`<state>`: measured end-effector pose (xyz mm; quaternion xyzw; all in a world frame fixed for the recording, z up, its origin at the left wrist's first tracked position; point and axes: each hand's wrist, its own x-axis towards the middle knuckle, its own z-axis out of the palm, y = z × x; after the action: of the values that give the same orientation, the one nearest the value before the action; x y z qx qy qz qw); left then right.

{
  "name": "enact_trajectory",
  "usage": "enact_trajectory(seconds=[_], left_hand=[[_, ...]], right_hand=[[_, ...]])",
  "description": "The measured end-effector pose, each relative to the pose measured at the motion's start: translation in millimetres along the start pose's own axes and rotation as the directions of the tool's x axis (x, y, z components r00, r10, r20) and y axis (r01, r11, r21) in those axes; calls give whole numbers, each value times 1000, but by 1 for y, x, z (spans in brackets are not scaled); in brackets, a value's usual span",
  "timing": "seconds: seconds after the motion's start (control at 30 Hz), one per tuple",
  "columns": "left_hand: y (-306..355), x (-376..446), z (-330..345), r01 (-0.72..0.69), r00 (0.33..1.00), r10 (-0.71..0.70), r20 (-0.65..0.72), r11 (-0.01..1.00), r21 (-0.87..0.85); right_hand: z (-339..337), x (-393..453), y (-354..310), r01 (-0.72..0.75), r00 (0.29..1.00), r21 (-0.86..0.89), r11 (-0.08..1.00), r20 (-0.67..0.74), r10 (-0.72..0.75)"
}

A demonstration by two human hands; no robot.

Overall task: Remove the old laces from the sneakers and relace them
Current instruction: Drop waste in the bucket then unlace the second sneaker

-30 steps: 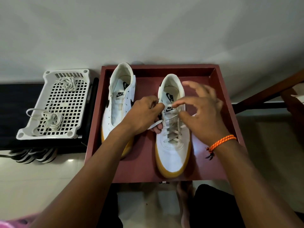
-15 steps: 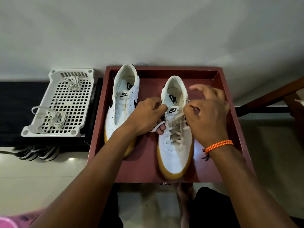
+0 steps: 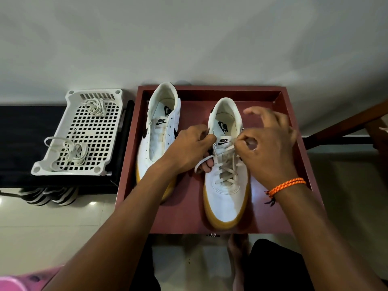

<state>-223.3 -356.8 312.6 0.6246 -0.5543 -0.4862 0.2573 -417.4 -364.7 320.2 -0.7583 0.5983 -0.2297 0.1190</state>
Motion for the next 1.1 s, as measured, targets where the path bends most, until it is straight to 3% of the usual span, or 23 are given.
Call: enact_trajectory(seconds=[0.23,0.47,0.73,0.97,1.1], left_hand=[[-1,1,0,-19,998,22,-52,998,56],[-3,2,0,10,999,-6,-51,997,71],[-4,3,0,7,999,-4,-51,999,54],[0,0,0,26,1000,-26,7,1000,-15],[1,0,-1,24,1000,-24,13,999,-30]], right_hand=[[29,-15,-13,133,963,-21,991,238,-125],[10,-2,0,22,997,-2,1000,79,-22],[28,-14,-10,151,966,-25,988,217,-142],[4,1,5,-40,999,105,994,19,38],[11,-4,-6,0,993,131,991,116,-15]])
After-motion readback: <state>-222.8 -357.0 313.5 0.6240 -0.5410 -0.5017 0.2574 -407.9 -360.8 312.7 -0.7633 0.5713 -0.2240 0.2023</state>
